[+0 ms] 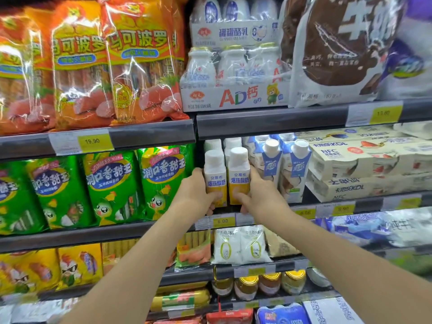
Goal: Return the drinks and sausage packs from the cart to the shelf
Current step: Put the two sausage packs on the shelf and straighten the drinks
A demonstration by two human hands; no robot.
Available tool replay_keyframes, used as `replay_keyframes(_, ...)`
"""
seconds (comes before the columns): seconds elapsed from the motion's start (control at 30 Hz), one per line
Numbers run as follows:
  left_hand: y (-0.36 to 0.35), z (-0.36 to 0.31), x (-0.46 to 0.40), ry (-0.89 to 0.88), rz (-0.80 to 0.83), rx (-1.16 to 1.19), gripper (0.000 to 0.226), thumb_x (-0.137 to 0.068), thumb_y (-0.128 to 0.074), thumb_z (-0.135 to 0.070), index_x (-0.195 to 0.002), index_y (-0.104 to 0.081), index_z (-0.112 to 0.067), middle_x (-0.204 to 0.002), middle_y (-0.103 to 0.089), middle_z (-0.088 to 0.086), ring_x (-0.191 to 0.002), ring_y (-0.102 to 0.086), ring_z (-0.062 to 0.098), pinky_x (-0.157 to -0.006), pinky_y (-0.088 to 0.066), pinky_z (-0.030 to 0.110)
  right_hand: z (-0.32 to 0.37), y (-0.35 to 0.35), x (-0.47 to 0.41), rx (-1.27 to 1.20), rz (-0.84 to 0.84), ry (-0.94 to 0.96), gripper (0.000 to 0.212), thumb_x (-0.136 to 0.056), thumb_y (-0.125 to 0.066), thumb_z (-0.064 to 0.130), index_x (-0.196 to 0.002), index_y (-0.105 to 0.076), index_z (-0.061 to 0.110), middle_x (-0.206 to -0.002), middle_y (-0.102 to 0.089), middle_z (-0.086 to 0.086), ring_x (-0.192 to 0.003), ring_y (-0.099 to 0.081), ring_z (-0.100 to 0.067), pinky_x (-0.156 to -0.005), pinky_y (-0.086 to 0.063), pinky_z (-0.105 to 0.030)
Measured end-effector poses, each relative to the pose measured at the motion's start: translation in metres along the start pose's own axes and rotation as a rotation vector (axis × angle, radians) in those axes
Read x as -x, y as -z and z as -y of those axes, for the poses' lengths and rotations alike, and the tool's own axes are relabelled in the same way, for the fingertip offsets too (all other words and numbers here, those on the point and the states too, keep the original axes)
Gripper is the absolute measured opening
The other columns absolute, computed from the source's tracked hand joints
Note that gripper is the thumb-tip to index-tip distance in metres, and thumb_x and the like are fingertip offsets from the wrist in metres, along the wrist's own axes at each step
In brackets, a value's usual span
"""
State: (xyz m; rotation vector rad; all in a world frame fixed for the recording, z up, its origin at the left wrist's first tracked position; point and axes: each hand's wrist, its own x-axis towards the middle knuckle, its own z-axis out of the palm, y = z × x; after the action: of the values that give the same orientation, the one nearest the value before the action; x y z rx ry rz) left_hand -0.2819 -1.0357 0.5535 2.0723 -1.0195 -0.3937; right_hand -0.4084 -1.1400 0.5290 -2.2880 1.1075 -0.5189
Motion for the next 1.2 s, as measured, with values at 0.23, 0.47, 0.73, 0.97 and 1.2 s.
replay_keyframes(0.23,-0.013,0.012,-0.003,0.021,-0.038,-0.062,0.034,-0.087,-0.071,-0.017,-0.11,-0.045,-0.018,-0.092,-0.069,0.009,-0.072,-0.073,0.025,-0.066,-0.063,0.045,0.003,-0.017,0.004,-0.094,-0.125,0.003,0.045,-0.081,-0.07,0.05,-0.11,-0.042,0.029,-0.088,-0.07,0.002,-0.074,-0.071,-0.022,-0.07,-0.059,-0.044)
replay_keyframes(0.47,-0.018,0.016,-0.008,0.037,-0.06,-0.074,0.035,-0.086,-0.07,-0.019,-0.109,-0.044,-0.017,-0.094,-0.07,0.014,-0.085,-0.071,0.037,-0.075,-0.06,0.051,0.014,-0.02,0.008,0.067,-0.246,-0.08,0.045,-0.088,-0.059,0.053,-0.114,-0.044,0.019,-0.096,-0.068,-0.003,-0.087,-0.067,-0.028,-0.064,-0.048,-0.034)
replay_keyframes(0.73,-0.022,0.018,-0.013,0.034,-0.066,-0.091,0.035,-0.088,-0.07,-0.019,-0.111,-0.043,-0.018,-0.095,-0.069,0.013,-0.086,-0.071,0.035,-0.075,-0.061,0.051,0.013,-0.019,0.008,0.058,-0.244,-0.05,0.041,-0.089,-0.059,0.051,-0.111,-0.046,0.018,-0.096,-0.067,-0.003,-0.085,-0.068,-0.026,-0.07,-0.056,-0.038)
replay_keyframes(0.97,-0.02,0.016,-0.005,0.066,-0.076,-0.082,0.038,-0.087,-0.072,-0.022,-0.112,-0.045,-0.016,-0.099,-0.069,0.011,-0.088,-0.071,0.032,-0.079,-0.06,0.049,-0.011,-0.012,0.039,-0.141,-0.235,0.103,0.041,-0.086,-0.067,0.048,-0.12,-0.058,0.027,-0.07,-0.068,0.007,-0.075,-0.067,-0.01,-0.077,-0.055,-0.033)
replay_keyframes(1.2,-0.015,0.001,0.035,-0.206,-0.356,-0.183,0.026,-0.092,-0.068,-0.03,-0.111,-0.056,-0.017,-0.082,-0.063,-0.007,-0.076,-0.062,0.01,-0.071,-0.054,0.03,-0.084,0.039,0.047,-0.233,-0.417,-0.055,0.041,-0.081,-0.072,0.049,-0.109,-0.057,0.023,-0.057,-0.067,0.0,-0.053,-0.062,-0.009,-0.06,-0.05,-0.028)
